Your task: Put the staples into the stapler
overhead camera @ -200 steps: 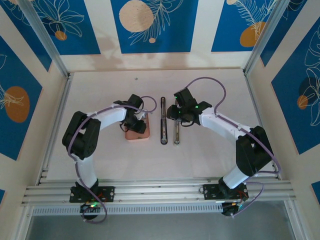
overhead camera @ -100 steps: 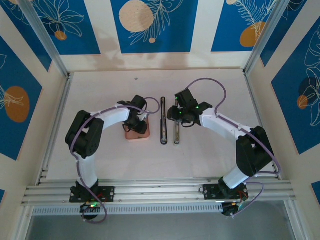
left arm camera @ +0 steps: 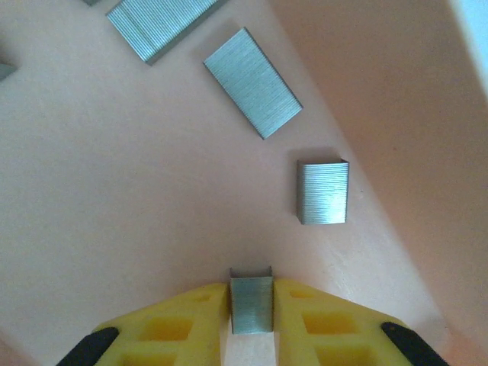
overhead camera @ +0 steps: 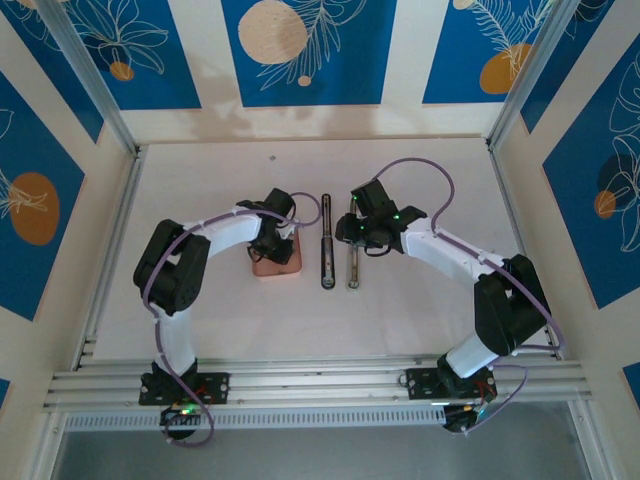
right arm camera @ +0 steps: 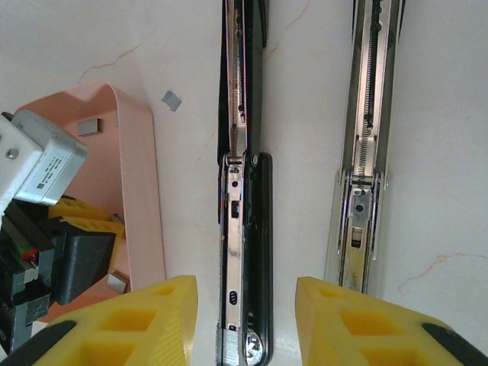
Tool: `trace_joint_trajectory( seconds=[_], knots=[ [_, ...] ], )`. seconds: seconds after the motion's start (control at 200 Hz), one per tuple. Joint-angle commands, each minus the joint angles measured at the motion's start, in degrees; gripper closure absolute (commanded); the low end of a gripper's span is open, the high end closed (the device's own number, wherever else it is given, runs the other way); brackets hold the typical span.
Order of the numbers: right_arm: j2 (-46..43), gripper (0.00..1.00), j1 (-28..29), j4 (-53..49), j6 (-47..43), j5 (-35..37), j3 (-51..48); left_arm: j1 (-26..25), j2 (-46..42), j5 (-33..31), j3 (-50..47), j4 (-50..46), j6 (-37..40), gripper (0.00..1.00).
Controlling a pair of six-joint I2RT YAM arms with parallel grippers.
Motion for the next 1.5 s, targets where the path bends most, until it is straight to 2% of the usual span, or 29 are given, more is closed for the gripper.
trace_joint_trajectory(
  seconds=[0.0,0.45,0.605,0.74,1.05,1.28,1.496],
  knots=[
    [-1.8,0.62,-0.37,0.65,-0.42,-1.38,-0.43,-0.74,0.86,-1.49,-0.52,0.97,-0.18,0.8],
    [-6.26,0.62,0.02,2.13,0.72,-1.52,-2.96,-0.95,-8.48,-2.32,1.41,-3.08,-4.32,0.81],
    [-9.0,0.62,-0.1,2.19,2.65,-1.88,-5.16,-2.76,-12.38,-2.7,1.25,-5.21,-7.0,0.81],
    [-12.26,0.62,-0.26,1.81,3.63,-2.0,-7.92,-6.97,-15.95,-3.47,-0.55,-5.7,-10.12,0.81],
    [-20.37,0.61,-1.48,-1.22,5.76,-0.51,-16.09,-21.25,-18.35,-5.74,-8.37,-1.12,-18.39,0.8],
    [-27.42,0.61,-4.01,-1.12,6.79,-1.63,-23.67,-30.43,-13.48,-6.67,-8.97,1.71,-20.84,0.79],
    [-33.23,0.61,-4.83,-1.24,8.61,-2.8,-29.16,-33.99,-6.35,-4.45,-6.0,5.24,-21.8,0.79]
  ],
)
